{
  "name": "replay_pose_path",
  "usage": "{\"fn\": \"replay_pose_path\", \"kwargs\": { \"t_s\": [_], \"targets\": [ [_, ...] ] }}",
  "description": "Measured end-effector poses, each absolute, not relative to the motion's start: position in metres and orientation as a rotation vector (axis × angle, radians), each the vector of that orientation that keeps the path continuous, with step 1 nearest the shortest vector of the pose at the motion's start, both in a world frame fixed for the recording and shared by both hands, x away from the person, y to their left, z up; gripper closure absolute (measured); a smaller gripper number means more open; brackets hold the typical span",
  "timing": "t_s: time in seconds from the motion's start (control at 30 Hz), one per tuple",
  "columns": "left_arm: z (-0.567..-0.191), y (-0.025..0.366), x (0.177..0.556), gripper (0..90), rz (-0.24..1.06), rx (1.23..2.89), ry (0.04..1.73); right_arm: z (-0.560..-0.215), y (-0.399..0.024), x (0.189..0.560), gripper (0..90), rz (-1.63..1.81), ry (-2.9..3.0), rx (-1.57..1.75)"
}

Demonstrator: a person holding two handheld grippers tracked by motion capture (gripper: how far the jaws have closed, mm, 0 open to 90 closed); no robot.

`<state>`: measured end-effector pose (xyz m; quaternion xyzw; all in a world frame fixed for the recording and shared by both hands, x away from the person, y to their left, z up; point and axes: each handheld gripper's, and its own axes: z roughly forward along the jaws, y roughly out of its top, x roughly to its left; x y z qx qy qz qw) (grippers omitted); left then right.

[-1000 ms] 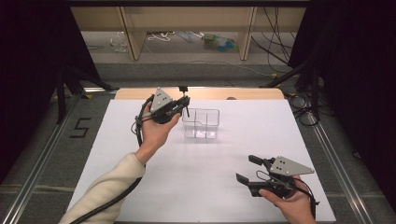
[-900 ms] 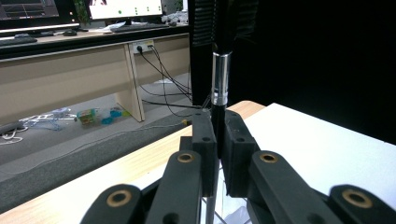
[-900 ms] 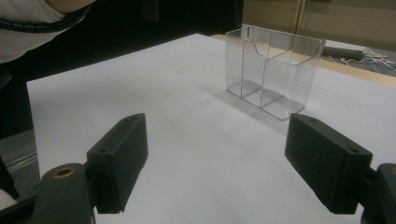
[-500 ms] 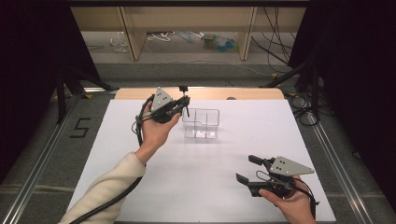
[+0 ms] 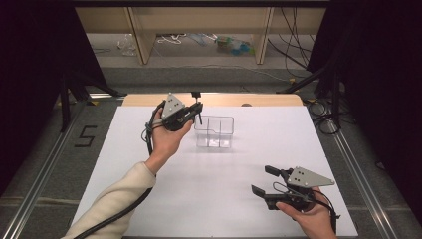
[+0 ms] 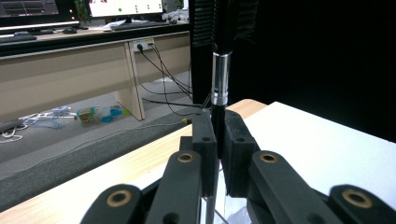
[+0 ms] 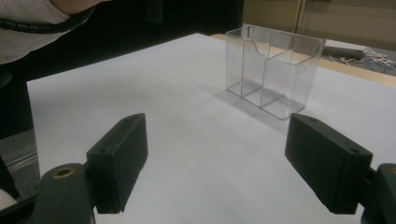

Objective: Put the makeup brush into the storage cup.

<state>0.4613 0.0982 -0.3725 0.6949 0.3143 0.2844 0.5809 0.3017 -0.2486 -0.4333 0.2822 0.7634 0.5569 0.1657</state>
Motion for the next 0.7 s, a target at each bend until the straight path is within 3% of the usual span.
{"fn": "replay_pose_path", "kwargs": {
  "t_s": [0.7],
  "targets": [
    [-0.3757,0.0942,0.4624,85.0,0.641,1.628,0.754,-0.4333,-0.2486,0.3015,22.2,1.586,2.176,0.805]
  ]
}}
